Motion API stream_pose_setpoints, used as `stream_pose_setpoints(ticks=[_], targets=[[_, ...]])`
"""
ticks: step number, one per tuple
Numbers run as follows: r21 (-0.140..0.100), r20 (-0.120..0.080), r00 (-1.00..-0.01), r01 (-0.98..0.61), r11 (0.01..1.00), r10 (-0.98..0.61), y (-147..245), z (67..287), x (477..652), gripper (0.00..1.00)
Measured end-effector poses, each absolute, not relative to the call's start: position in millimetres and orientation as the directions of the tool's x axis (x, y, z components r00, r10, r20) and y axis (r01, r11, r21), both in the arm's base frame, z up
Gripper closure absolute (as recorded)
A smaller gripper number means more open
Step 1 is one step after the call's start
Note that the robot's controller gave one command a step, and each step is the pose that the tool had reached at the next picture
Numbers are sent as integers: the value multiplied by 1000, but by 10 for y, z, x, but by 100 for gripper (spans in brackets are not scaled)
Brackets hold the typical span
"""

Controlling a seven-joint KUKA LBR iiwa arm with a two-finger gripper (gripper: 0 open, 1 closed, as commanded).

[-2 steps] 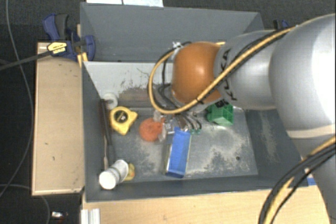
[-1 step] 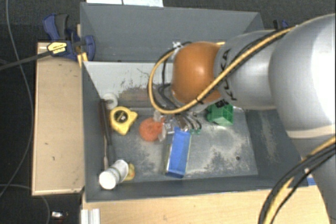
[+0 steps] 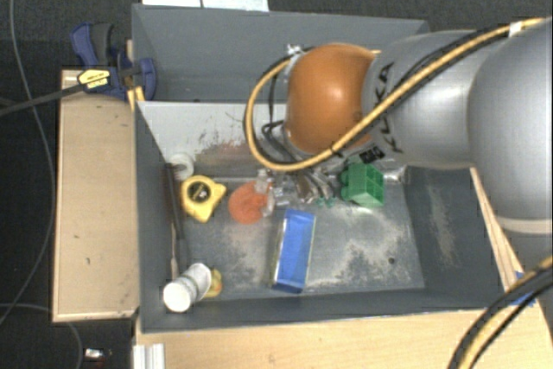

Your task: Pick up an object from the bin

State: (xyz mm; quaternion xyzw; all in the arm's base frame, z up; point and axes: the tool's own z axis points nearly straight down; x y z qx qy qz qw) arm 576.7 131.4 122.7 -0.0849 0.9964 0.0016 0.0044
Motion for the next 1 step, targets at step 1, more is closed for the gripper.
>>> stream_pose_setpoints(ticks=[1], targets=[[2, -9, -985, -175, 985, -175, 1371, 1980, 5625, 100]])
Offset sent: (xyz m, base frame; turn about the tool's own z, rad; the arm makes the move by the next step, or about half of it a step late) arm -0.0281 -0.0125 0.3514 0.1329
